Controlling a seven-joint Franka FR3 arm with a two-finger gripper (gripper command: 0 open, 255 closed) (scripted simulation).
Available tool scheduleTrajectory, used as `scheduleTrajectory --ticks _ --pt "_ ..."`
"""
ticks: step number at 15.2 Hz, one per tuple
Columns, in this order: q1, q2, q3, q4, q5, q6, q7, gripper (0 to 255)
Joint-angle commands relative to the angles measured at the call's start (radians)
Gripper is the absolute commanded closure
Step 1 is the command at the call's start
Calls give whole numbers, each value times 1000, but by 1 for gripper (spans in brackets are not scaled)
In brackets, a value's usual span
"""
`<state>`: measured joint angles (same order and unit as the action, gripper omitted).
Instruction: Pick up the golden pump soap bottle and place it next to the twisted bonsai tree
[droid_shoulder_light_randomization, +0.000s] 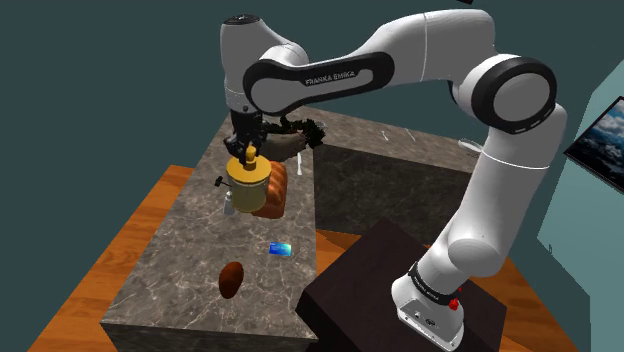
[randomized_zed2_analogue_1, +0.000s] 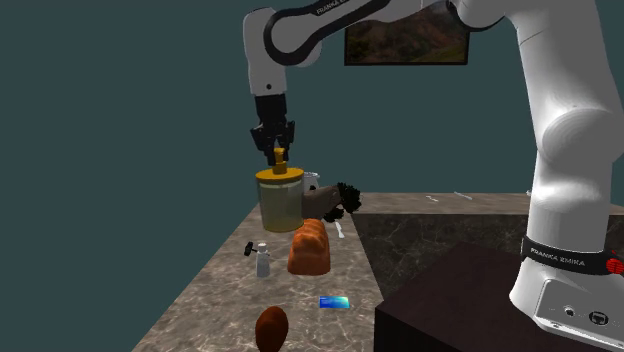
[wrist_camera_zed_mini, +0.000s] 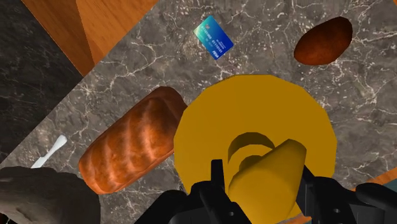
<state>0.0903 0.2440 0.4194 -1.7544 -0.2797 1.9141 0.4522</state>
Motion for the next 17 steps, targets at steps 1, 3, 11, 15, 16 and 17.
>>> scheduleTrajectory --ticks 1,3,11,15,16,17 --pt "0 -7 1 19 5 -24 -7 255" --pt "0 -13 2 38 9 -48 -13 255" --pt "3 -28 7 126 22 -147 -34 255" --pt "6 -29 8 176 25 -198 -43 255" --pt "-11 -45 0 156 31 -188 -66 255" --pt "-28 -60 -8 138 37 -178 -90 255"
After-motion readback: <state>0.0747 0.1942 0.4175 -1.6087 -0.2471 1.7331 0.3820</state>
